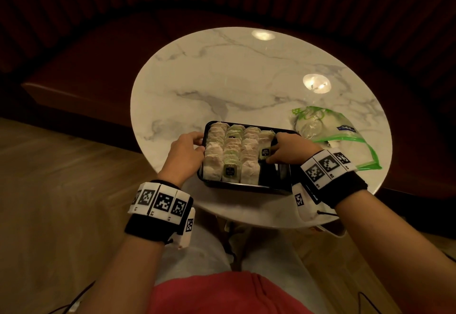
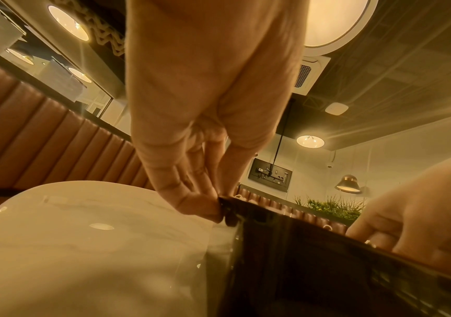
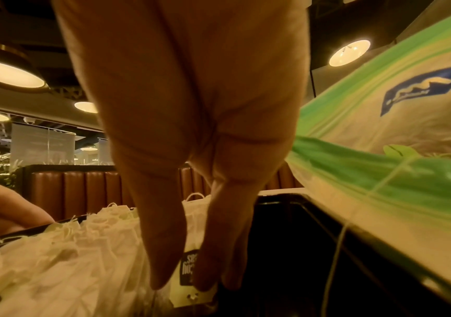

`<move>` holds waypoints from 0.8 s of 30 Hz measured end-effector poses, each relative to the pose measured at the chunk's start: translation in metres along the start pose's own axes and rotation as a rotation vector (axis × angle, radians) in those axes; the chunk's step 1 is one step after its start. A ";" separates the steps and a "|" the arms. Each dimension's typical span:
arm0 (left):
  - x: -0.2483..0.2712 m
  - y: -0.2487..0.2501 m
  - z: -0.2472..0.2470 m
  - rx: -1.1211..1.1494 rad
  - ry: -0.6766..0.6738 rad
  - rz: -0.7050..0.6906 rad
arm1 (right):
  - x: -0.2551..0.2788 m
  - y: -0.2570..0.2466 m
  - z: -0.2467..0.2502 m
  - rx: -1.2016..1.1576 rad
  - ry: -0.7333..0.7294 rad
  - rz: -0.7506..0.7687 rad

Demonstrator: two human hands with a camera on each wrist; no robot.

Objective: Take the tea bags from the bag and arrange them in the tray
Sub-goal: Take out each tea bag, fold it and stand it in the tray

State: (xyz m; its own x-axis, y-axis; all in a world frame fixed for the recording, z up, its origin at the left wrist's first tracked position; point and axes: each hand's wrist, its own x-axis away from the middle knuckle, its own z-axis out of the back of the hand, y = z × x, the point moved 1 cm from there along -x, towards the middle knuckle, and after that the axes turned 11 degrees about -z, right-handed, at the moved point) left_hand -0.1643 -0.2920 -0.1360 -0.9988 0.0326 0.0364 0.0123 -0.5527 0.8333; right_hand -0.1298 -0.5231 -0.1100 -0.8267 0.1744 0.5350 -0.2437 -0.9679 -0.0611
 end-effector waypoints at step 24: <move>-0.001 -0.005 0.001 0.054 0.001 0.007 | 0.012 -0.005 -0.003 -0.030 -0.091 0.143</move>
State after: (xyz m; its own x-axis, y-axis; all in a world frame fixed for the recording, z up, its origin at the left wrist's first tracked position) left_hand -0.1638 -0.2883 -0.1398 -0.9988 0.0280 0.0413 0.0215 -0.5070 0.8617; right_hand -0.1401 -0.5157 -0.1058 -0.8050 0.0167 0.5931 -0.1428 -0.9757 -0.1662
